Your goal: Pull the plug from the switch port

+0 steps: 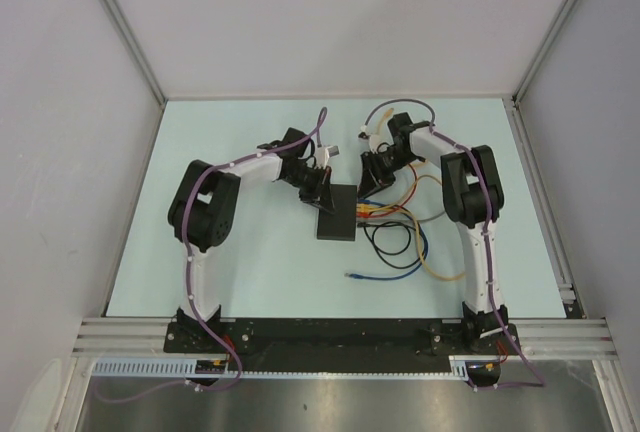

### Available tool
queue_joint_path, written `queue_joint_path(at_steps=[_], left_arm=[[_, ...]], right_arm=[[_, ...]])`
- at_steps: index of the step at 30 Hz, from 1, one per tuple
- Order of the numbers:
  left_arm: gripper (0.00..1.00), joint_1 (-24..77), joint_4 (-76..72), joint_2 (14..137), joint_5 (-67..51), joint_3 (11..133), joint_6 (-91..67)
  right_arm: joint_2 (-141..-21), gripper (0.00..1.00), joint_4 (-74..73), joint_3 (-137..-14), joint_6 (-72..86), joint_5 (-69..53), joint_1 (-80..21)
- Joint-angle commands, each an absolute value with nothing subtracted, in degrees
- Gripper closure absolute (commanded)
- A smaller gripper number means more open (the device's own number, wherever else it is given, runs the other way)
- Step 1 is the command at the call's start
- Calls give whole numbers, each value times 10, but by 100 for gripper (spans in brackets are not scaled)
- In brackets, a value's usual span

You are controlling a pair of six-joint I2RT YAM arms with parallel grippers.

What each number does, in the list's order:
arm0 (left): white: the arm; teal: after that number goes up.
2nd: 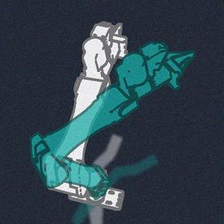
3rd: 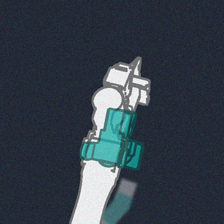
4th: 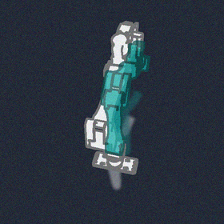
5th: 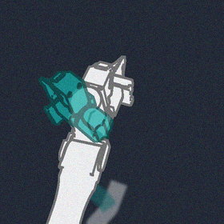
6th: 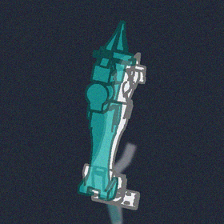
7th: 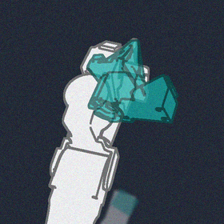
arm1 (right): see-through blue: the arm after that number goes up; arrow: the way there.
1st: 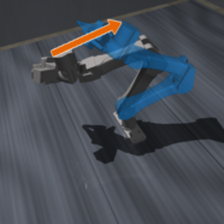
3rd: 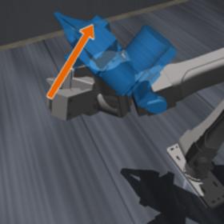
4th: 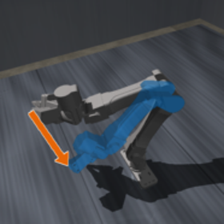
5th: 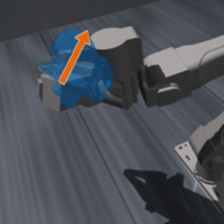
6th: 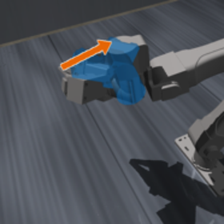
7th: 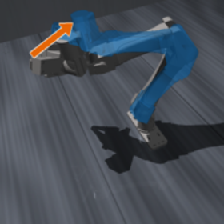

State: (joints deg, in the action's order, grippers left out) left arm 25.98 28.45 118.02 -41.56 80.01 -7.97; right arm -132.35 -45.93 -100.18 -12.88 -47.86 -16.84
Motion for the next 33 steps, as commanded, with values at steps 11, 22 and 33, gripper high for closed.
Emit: queue_joint_path(at_steps=[11,22,33], left_arm=[[98,260,297,1200,-359,809,-61],[98,264,296,1201,-357,809,-57],[97,270,300,1201,-353,811,-53]], right_arm=[[-1380,67,-558,-1034,-216,-512,-175],[-1386,78,-526,-1037,-169,-483,-173],[-1362,96,-533,-1041,-195,-431,-177]])
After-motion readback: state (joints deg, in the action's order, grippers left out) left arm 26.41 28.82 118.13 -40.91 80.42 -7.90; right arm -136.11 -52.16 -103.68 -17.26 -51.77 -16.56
